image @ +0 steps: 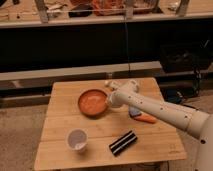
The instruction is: Drag the ceramic bowl in a circle
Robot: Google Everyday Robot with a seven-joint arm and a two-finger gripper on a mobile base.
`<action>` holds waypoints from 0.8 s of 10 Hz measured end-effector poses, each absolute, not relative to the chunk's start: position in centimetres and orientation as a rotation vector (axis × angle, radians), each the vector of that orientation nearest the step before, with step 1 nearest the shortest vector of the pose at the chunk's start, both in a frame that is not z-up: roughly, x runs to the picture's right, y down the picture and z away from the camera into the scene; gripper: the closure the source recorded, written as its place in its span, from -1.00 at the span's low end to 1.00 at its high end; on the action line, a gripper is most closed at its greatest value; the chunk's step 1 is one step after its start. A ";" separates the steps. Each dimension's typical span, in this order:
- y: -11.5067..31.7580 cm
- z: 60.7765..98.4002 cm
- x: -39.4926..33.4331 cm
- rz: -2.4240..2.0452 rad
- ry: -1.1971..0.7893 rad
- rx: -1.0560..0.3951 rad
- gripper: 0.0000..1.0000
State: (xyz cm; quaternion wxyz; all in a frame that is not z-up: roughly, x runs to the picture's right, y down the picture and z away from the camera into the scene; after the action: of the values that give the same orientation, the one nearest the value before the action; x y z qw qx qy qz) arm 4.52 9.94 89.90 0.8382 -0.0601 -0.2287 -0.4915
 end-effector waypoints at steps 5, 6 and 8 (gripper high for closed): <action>11.3 86.9 7.3 -1.004 -0.462 -0.131 0.97; 12.9 84.7 7.3 -1.005 -0.462 -0.131 0.97; 15.6 81.4 7.4 -1.000 -0.462 -0.137 0.97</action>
State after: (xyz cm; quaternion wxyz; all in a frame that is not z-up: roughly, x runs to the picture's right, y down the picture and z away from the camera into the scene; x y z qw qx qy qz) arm 7.45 15.62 81.44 0.8499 -0.0651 -0.2192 -0.4748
